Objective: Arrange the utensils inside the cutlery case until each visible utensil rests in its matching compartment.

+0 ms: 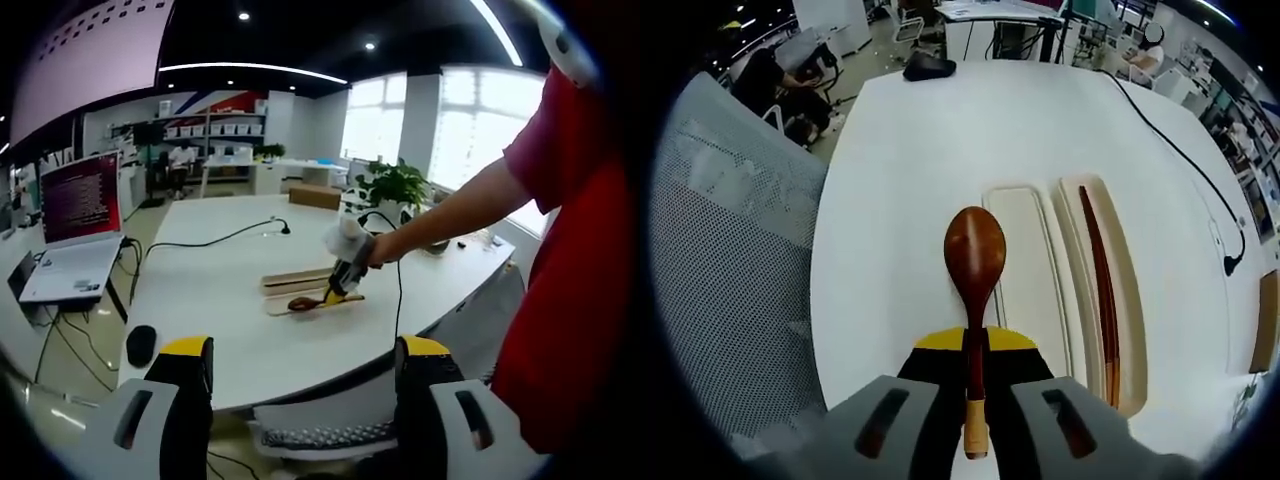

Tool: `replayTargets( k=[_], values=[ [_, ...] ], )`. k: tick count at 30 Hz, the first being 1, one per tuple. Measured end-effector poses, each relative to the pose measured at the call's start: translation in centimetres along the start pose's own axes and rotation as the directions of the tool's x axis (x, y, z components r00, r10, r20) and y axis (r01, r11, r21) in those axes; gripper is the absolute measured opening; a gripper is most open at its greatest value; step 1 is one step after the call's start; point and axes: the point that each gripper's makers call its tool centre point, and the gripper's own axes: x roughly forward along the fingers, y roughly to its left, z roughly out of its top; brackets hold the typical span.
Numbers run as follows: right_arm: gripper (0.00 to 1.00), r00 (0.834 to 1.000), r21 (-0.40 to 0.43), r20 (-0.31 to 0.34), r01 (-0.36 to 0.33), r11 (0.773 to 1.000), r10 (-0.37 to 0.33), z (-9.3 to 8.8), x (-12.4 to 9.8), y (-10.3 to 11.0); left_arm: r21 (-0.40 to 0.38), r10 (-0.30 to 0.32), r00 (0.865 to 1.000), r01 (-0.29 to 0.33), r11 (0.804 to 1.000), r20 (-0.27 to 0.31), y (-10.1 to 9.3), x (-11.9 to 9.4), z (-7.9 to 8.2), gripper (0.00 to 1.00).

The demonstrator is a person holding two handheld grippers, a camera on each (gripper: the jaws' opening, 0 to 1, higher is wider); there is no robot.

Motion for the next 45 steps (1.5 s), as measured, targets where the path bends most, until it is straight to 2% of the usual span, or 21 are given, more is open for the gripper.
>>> replayTargets(
  k=[7,16,18,33,45],
  values=[
    [0.01,1.0,-0.019,-0.003,-0.014,1.0,0.014,0.1,-0.4,-0.3,0.004,-0.002,1.0,0.002,1.0,-0.002,0.0,0.0,0.1,0.76],
    [0.01,1.0,-0.036,-0.003,-0.007,0.999,0.007,0.1,-1.2,-1.8,0.008,-0.004,1.0,0.004,1.0,-0.003,0.1,0.1,0.3,0.76],
    [0.01,0.999,-0.023,-0.008,-0.036,0.999,0.036,0.1,-1.2,-1.7,0.008,-0.006,1.0,0.006,1.0,-0.003,0.1,0.2,0.3,0.76],
    [0.01,1.0,-0.041,-0.016,0.003,0.999,-0.003,0.4,-2.6,-5.0,-0.001,0.008,1.0,-0.008,1.0,-0.004,0.4,0.1,-0.1,0.76],
    [0.01,1.0,-0.053,-0.017,0.008,0.999,-0.009,1.1,-3.5,-5.7,-0.013,0.02,1.0,-0.02,1.0,-0.01,0.6,0.1,-0.5,0.76]
  ],
)
